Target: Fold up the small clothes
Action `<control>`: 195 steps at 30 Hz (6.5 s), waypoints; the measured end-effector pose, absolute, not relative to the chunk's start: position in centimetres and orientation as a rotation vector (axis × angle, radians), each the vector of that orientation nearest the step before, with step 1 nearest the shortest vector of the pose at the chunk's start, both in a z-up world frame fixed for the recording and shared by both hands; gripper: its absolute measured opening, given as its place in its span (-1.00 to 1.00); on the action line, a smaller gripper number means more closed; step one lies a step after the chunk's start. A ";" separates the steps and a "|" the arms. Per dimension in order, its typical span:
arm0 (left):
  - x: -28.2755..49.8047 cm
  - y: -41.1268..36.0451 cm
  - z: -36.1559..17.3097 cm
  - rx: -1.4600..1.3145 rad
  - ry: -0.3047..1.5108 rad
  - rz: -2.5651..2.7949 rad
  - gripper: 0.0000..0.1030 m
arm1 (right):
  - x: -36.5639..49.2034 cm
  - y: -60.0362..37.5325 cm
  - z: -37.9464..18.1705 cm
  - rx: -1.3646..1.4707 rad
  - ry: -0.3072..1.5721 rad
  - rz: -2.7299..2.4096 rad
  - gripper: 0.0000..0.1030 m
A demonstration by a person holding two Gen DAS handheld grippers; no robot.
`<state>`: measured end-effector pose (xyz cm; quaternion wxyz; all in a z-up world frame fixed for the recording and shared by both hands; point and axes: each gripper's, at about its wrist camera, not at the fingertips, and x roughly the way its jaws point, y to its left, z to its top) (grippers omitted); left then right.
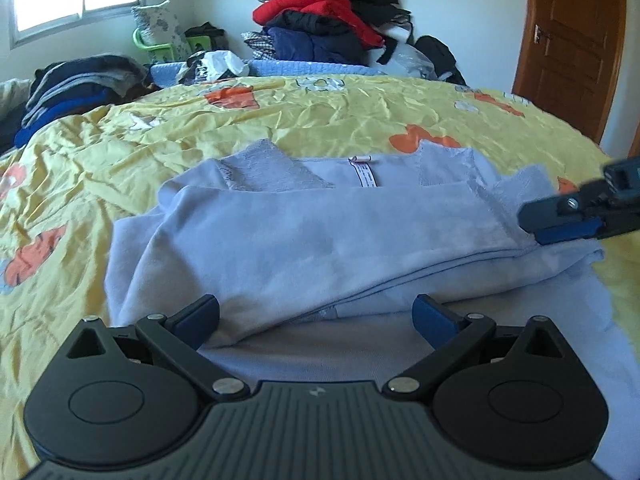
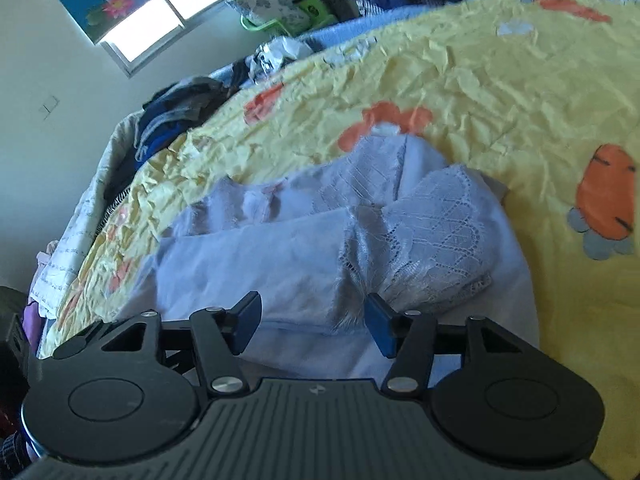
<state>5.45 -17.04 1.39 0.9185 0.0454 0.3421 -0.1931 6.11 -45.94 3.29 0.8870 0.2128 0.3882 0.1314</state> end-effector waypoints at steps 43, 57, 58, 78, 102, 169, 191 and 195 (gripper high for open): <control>-11.4 -15.6 2.0 0.151 0.684 -0.314 1.00 | -10.1 -39.4 2.2 0.195 0.791 0.164 0.56; -14.7 -13.9 2.2 0.125 0.701 -0.294 1.00 | -15.7 -39.3 2.7 0.168 0.797 0.168 0.55; -14.9 -13.8 2.2 0.119 0.702 -0.291 1.00 | -16.0 -39.1 2.7 0.166 0.799 0.171 0.55; -17.8 -11.1 1.5 0.045 0.747 -0.258 1.00 | -19.5 -39.3 2.2 0.201 0.803 0.200 0.55; -15.4 -1.7 1.6 -0.477 0.964 -0.455 1.00 | -20.7 -44.5 1.1 0.599 0.924 0.417 0.55; -12.8 2.5 0.8 -0.642 1.234 -0.482 -0.86 | -16.9 -50.1 1.8 1.171 0.812 0.709 -0.81; -19.1 -1.7 -1.4 -1.012 1.170 -0.395 0.50 | -15.9 -49.3 2.5 1.208 0.778 0.780 -0.80; -18.8 -1.2 -1.7 -1.055 1.131 -0.351 0.50 | -16.0 -49.2 2.0 1.215 0.781 0.780 -0.81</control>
